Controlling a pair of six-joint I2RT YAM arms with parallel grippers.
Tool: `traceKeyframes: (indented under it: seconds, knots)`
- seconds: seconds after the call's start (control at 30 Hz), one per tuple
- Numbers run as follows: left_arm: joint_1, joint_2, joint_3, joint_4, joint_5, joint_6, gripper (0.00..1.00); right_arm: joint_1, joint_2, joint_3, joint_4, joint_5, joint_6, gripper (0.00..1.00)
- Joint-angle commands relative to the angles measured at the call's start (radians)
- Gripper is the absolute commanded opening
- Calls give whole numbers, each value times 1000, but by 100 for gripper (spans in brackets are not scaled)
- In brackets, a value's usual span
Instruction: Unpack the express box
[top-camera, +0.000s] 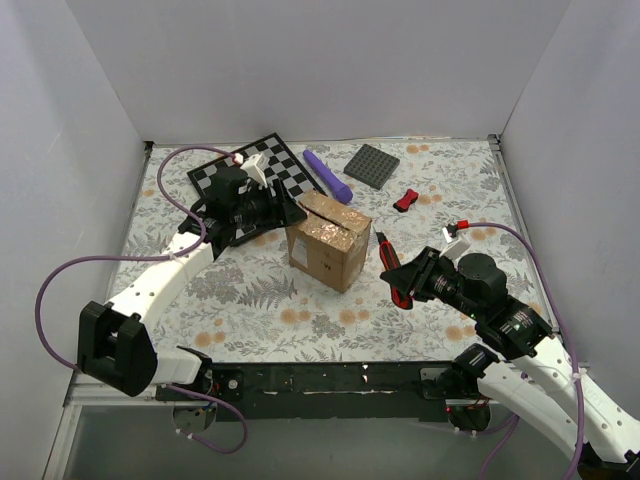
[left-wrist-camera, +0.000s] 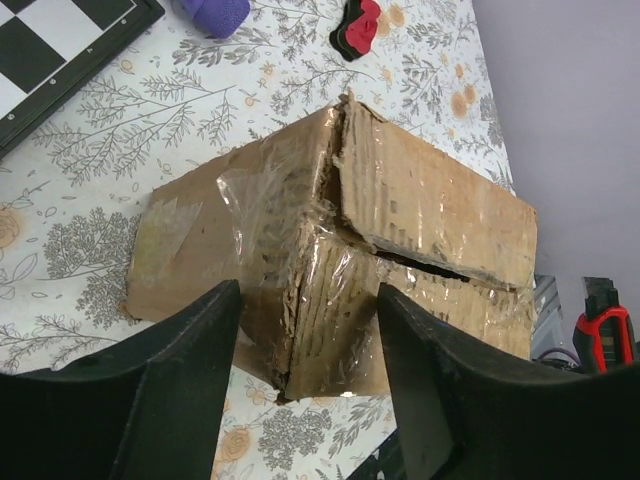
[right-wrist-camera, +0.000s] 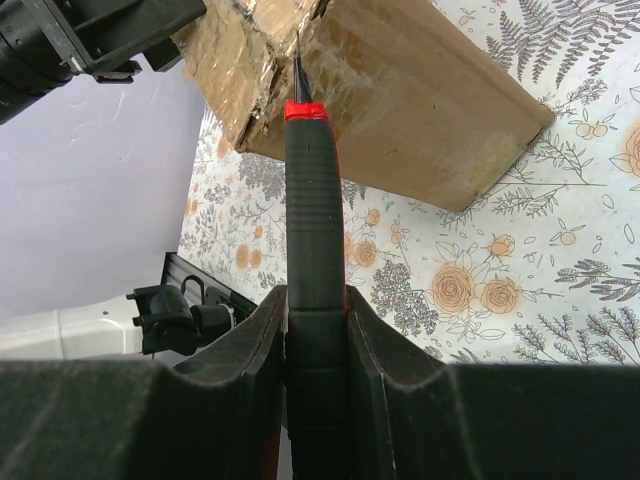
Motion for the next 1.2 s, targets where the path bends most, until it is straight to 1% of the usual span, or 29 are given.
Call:
traceKeyframes:
  seconds: [0.0, 0.03, 0.07, 0.17, 0.27, 0.3, 0.33, 0.47, 0.57, 0.77, 0.9, 1.17]
  knots:
    - [-1, -30, -23, 23, 58, 1, 50, -5, -11, 32, 62, 13, -2, 1]
    - [-1, -31, -23, 24, 56, -1, 47, -3, -13, 32, 62, 14, -2, 1]
    - [1, -30, -23, 24, 56, -4, 41, -5, -16, 32, 62, 16, -2, 1]
    - [-1, -30, -17, 34, 62, -21, 35, -5, -14, 33, 65, 11, 2, 1]
    - [1, -42, -24, 53, 61, -44, 22, -3, -10, 37, 68, 2, 12, 1]
    - [-1, -50, -31, 63, 53, -50, 9, -3, -8, 46, 56, 2, 14, 1]
    - [1, -59, -52, 75, 50, -64, 1, -5, -7, 52, 50, 3, 23, 1]
    - [-1, -129, -109, 135, 12, -111, 0, -5, -2, 78, 9, 10, 49, 1]
    - [1, -177, -135, 136, -73, -133, 0, -3, 0, 87, -1, 8, 80, 1]
    - [-2, -238, -164, 140, -152, -154, 0, -3, 32, 35, 50, -53, 147, 1]
    - [-2, -254, -170, 130, -165, -147, 0, -5, 41, -22, 162, -102, 207, 1]
    - [-4, -243, -182, 127, -157, -131, 0, -5, 82, 7, 168, -104, 202, 1]
